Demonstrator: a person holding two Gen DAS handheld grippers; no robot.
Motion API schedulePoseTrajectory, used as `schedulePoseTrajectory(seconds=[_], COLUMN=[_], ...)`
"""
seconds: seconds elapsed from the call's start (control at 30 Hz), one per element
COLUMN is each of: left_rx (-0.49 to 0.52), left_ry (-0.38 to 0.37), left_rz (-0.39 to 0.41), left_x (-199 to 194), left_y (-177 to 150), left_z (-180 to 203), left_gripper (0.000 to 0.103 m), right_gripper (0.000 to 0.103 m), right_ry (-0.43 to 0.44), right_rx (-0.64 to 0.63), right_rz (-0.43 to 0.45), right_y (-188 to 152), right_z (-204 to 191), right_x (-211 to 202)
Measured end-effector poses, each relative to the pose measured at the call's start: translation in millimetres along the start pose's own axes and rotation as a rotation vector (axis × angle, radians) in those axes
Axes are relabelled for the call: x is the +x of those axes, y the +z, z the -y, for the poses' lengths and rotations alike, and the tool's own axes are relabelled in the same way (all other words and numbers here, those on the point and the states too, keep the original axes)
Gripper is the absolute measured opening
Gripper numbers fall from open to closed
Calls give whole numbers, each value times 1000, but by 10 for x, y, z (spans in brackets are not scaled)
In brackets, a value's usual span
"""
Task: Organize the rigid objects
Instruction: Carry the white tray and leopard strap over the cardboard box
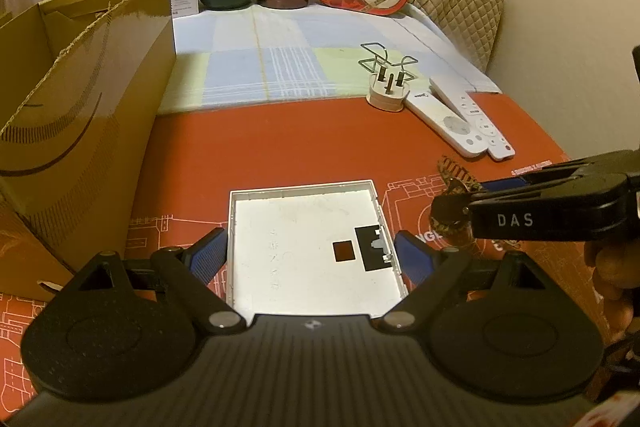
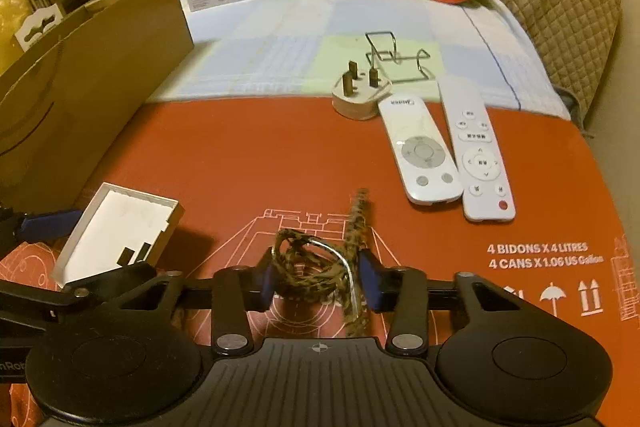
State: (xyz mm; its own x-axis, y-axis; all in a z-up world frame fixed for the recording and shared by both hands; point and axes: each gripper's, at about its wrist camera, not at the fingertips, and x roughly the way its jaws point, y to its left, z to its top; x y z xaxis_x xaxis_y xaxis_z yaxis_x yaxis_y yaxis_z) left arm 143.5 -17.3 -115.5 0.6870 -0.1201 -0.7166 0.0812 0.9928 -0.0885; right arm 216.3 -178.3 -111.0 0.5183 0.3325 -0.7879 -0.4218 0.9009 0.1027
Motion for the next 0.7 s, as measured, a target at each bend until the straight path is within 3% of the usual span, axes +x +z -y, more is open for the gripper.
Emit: schedulePoseTrajectory(seconds=[0.7], left_rx=[11], left_ry=[19], left_rz=[121], left_x=[-929], left_y=[387], left_z=[22], left_gripper=[87], right_gripper=[35], right_ry=[89], right_rx=[98], right_rz=[281], right_y=[244], right_z=[-284], right_x=[-987])
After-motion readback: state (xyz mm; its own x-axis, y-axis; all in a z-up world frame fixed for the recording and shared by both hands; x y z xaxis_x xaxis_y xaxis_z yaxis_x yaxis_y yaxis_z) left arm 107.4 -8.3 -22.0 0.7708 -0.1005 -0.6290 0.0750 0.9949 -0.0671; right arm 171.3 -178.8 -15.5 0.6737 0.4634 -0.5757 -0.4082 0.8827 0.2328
